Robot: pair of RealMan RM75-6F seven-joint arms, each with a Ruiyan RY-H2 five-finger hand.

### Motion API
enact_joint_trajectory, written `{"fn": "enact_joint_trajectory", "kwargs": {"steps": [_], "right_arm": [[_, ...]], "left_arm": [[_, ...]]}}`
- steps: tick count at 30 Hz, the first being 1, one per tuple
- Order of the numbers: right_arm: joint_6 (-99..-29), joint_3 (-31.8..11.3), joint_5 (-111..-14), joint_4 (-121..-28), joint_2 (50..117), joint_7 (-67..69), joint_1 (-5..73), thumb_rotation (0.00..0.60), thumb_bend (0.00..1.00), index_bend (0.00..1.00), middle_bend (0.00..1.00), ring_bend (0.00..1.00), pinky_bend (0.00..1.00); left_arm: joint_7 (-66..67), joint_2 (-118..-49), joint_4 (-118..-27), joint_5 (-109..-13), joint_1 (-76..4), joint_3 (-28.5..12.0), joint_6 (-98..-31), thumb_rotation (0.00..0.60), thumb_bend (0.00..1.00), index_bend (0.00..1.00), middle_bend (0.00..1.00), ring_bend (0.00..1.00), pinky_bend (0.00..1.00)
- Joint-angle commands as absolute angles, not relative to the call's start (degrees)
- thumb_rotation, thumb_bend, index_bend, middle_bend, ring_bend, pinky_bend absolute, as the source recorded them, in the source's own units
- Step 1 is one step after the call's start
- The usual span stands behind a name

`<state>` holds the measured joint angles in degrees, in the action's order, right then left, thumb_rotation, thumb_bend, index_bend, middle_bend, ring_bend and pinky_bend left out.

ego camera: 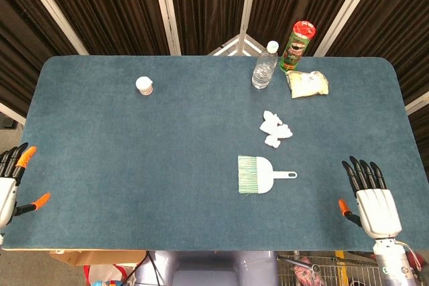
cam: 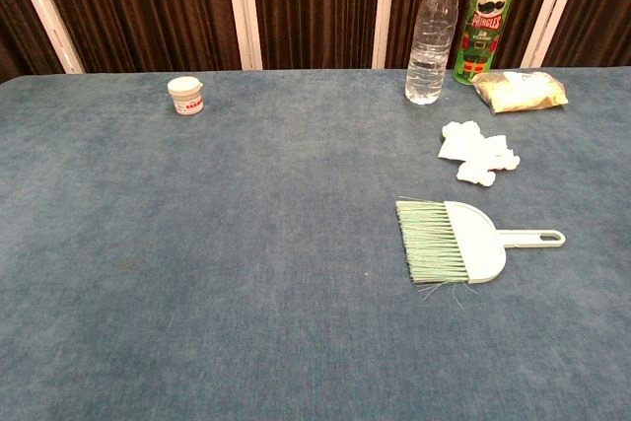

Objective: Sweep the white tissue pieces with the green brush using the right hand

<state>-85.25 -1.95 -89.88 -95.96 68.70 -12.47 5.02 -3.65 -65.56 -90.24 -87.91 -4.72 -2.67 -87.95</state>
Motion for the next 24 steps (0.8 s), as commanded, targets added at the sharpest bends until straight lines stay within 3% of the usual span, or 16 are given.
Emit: {"fn": "enact_joint_trajectory", "kwargs": {"steps": [1, 14, 19, 21, 24], "right_arm": [[-85.2, -1.9, -89.9, -95.9, 68.7, -12.4, 5.0, 0.600, 0.35, 0.00, 0.00, 0.00, 0.00], [-82.5, -2.7, -89.0, -97.8, 68.4, -13.7, 6.8, 0.600, 0.35, 0.00, 0.01, 0.02, 0.03], [-77.1, -4.7, -86.4, -100.0, 67.5, -17.6, 10.4, 0.600, 0.35, 0.02, 0.50, 0.57, 0.59], [-75.2, -5.5, -85.2, -100.7, 67.7, -18.7, 11.7, 0.600, 0.35, 0.05, 0.60, 0.67, 0.65], [-70.9, -6.9, -82.5, -101.1, 68.9, -21.3, 14.7, 0.600, 0.35, 0.19, 0.81, 0.86, 0.76]], "left_arm": [[-3.6, -65.5, -90.3, -87.9, -4.7, -2.7, -88.0, 0.600, 0.00, 0.00, 0.00, 0.00, 0.02], [-4.0, -65.3, -90.5, -87.9, -4.6, -2.7, -88.1, 0.600, 0.00, 0.00, 0.00, 0.00, 0.02], [-4.2, -65.2, -90.6, -88.3, -4.5, -2.7, -88.5, 0.600, 0.00, 0.00, 0.00, 0.00, 0.02], [-4.2, -65.2, -90.6, -88.3, -4.5, -2.7, -88.6, 0.600, 0.00, 0.00, 0.00, 0.00, 0.02], [-4.2, -65.2, -90.7, -88.4, -4.7, -2.7, -88.4, 0.600, 0.00, 0.00, 0.00, 0.00, 0.02]]}}
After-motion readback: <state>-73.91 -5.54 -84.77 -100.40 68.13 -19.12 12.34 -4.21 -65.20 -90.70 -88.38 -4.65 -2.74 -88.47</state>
